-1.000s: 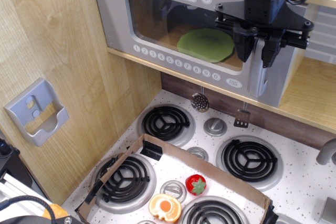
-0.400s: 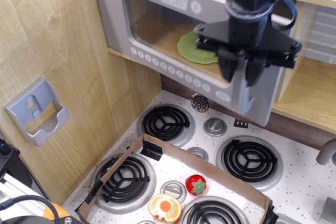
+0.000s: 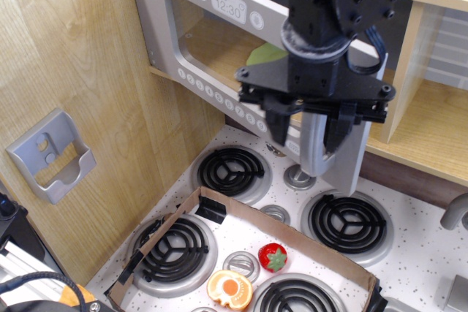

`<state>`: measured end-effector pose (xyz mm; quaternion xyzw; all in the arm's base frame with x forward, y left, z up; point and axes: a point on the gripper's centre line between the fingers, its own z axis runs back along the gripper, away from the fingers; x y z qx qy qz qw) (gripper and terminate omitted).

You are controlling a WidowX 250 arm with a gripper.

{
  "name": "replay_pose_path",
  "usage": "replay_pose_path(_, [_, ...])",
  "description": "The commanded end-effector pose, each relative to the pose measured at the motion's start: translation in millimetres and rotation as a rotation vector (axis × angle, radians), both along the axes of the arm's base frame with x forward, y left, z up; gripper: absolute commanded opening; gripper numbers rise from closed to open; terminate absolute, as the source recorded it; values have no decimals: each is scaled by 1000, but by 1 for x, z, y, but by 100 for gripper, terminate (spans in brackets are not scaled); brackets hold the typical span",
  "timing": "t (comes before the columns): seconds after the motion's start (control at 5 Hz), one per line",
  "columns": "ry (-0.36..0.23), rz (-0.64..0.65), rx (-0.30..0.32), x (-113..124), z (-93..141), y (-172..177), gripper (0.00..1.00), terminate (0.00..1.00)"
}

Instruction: Open microwave

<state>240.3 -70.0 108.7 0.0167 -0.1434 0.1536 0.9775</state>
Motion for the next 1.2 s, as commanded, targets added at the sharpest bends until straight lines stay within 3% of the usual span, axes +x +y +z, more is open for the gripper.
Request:
replay_pose_path(0.0, [-80,102,-11,-15,-4,-51,100,0])
replay_pose_path(0.6, [-71,-106,-82,65,23,-122,100,0])
replay_pose_path(0.8, [-90,-217,-43,86,26,-114,100,0])
replay_pose_path(1.0, [-144,-374,0,99,24,-97,100,0])
